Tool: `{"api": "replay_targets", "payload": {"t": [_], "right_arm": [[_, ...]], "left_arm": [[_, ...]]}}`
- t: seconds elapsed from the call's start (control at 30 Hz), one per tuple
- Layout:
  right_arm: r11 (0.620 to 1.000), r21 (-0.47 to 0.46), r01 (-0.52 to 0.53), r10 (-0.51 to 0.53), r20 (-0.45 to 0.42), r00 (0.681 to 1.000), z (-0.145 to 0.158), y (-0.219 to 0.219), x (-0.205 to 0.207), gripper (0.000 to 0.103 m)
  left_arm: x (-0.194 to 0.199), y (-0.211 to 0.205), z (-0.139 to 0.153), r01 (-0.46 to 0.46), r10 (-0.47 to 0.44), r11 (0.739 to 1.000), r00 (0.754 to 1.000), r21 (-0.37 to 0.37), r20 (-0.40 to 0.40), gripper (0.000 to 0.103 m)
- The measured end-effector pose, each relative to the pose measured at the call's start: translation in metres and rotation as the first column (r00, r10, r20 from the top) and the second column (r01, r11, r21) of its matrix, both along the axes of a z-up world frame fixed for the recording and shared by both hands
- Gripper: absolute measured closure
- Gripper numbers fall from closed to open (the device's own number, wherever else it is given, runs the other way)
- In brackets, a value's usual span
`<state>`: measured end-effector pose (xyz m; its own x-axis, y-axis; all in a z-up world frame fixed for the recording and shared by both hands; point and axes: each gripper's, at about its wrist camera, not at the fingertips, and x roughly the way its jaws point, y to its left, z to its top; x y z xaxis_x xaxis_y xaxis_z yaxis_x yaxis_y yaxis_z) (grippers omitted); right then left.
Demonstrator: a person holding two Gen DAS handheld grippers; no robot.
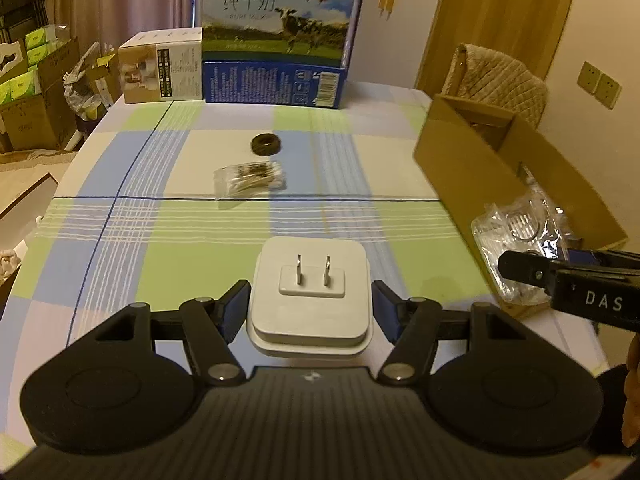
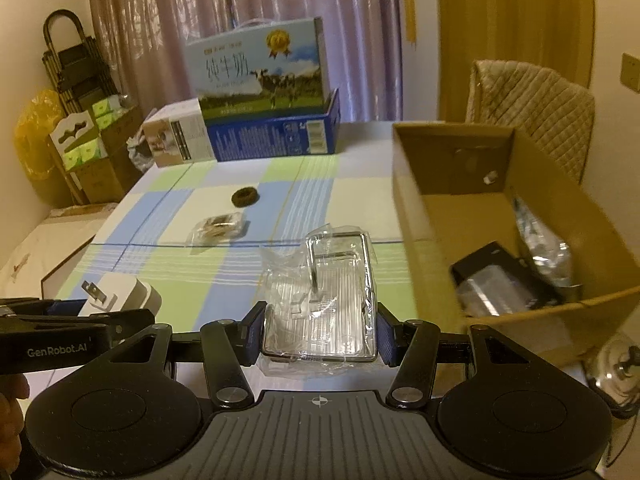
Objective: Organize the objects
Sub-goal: 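Lift the white plug and clear pack and carry both toward the cardboard box, then lower the plug into the box and open the left gripper while the right gripper lowers the pack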
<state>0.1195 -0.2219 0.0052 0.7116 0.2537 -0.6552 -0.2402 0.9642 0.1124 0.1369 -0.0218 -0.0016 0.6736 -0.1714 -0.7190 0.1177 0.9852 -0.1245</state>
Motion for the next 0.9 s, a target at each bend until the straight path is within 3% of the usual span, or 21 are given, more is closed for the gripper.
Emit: {"api": "replay_targets", "payload": {"t": [0.43, 0.9], "right_arm": [[0.999, 0.027, 0.041, -0.043, 0.044, 0.998, 0.027, -0.038, -0.028, 0.052], [0.994, 0.009, 0.107, -0.107, 0.065, 0.992, 0.04, -0.083, -0.036, 0.052]], "left_arm": [[-0.044, -0.05, 0.033, 0.059, -0.059, 0.998, 0.998, 0.0, 0.024, 0.043], [-0.046, -0.093, 0.043, 0.133, -0.132, 0.991, 0.991, -0.02, 0.031, 0.043]]}}
